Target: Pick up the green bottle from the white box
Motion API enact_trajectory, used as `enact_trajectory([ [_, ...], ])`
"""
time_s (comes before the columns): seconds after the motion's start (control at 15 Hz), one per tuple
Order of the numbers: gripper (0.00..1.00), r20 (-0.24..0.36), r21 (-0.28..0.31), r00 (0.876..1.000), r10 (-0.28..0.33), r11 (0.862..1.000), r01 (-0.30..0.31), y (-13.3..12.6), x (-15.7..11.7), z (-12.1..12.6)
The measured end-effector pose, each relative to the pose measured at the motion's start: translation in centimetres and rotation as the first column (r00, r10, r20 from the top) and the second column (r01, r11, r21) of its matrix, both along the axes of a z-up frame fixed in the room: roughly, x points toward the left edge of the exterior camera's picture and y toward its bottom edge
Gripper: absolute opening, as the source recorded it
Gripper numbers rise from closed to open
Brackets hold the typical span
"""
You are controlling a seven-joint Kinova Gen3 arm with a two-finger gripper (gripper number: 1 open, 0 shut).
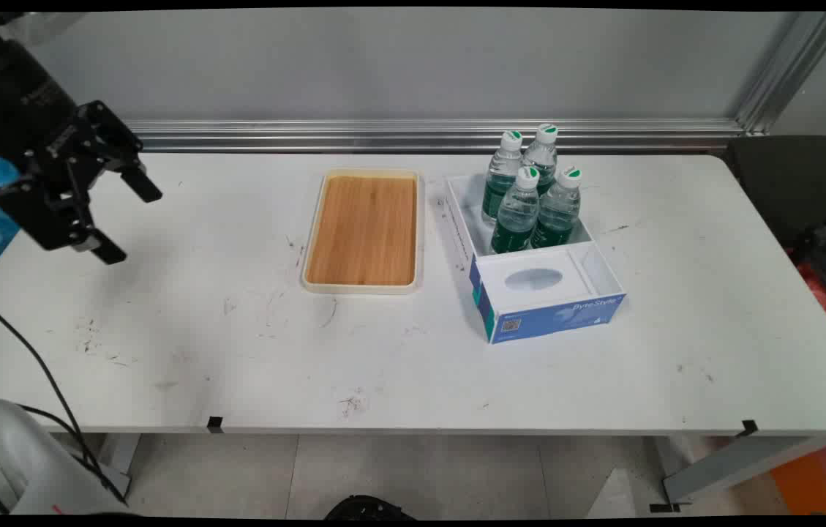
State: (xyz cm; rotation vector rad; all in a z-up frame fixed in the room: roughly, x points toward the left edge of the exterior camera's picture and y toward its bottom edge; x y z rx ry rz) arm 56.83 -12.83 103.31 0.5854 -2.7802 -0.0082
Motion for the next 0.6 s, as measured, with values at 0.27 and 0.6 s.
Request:
enact_trajectory([
  [0.27,1.00,-0.028,-0.034,0.998,0.061,0.997,-0.062,-1.6,-1.8,-0.8],
  [0.6,1.00,-0.097,-0.090,0.987,0.127,0.987,-0.136,-5.2,-5.8,-3.1],
])
